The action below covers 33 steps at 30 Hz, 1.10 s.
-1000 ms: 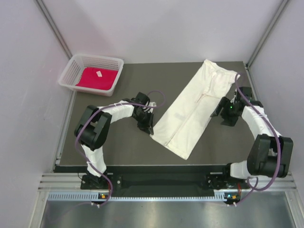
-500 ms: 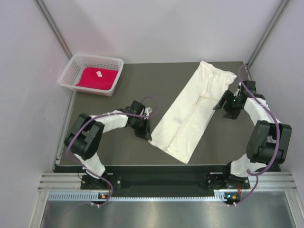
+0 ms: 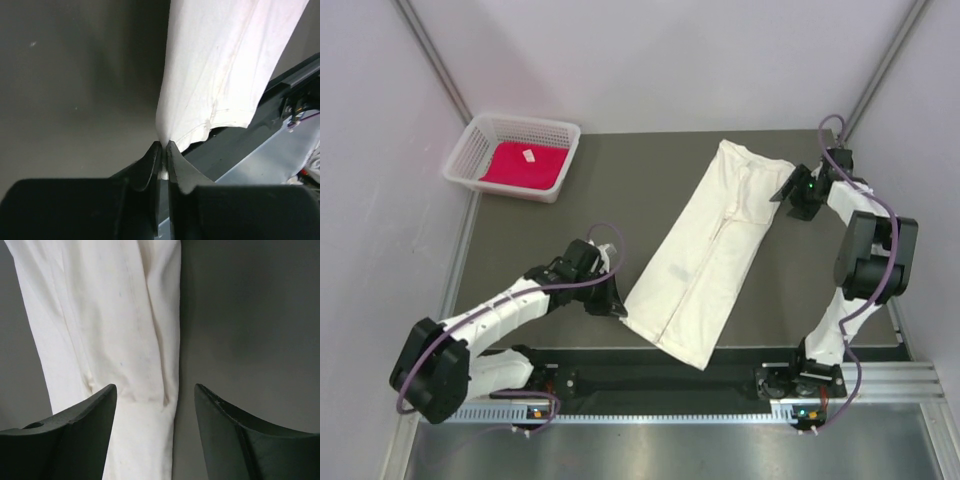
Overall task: Fold and stack the t-shirts
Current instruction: Fold the tshirt
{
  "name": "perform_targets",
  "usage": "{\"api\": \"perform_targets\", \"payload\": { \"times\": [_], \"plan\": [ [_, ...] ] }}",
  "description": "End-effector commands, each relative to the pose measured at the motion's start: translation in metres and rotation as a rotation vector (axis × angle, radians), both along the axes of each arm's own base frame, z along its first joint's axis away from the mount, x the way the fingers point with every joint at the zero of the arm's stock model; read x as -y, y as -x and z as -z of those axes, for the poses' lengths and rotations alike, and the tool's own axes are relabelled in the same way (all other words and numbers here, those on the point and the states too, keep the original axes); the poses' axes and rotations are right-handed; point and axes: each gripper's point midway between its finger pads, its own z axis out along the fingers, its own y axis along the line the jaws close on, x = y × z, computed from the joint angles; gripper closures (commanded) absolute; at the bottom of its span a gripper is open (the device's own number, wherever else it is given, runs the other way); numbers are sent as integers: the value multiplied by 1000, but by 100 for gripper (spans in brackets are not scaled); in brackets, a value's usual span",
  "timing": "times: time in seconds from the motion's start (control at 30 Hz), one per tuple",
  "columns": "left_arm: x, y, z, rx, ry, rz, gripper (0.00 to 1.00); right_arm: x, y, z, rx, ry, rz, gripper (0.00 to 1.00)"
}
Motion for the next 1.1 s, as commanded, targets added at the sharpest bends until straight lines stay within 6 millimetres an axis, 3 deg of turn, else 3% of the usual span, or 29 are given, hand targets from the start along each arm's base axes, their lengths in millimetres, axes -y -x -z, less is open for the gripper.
{"api": "perform_targets", "payload": {
  "times": [0.0,0.03,0.07,0.17,0.43,0.6,0.67,0.73,0.77,0.8,0.83,0.87,0.93,0.97,1.07],
  "plan": [
    [-11,14,1,-38,-22,-47,86,18,-53,-24,160,21,41,37],
    [-12,16,0,-39,-23,-52,79,20,-59,-22,166,17,44,38],
    [-16,20,1,-52,-35,-55,63,22,-62,-10,146,12,47,40],
    [-22,22,-4,-46,-52,-73,46,33,-78,-3,150,22,85,41],
    [-23,12,-31,-4,-44,-144,45,53,-114,21,141,26,162,48],
    [-17,5,-29,-24,-46,-158,46,62,-133,25,150,40,182,54],
    [-15,2,-27,-25,-41,-164,46,59,-142,36,151,25,166,59],
    [-13,-1,-26,-26,-37,-173,47,55,-158,30,183,6,143,65],
    [-13,-2,-24,-34,-43,-177,47,53,-160,48,151,-14,143,74],
    [-13,-2,-23,-36,-45,-181,47,49,-174,37,187,-17,132,79],
    [-12,-3,-20,-42,-47,-182,47,46,-179,52,169,-27,126,84],
    [-12,-3,-19,-44,-49,-184,48,43,-192,39,207,-33,111,87],
    [-12,-5,-16,-42,-55,-195,48,31,-203,46,218,-34,93,92],
    [-11,-7,-17,-32,-47,-197,48,30,-213,37,252,-21,93,94],
    [-10,-12,-16,-15,-34,-214,47,24,-228,37,291,-15,120,97]
  ]
}}
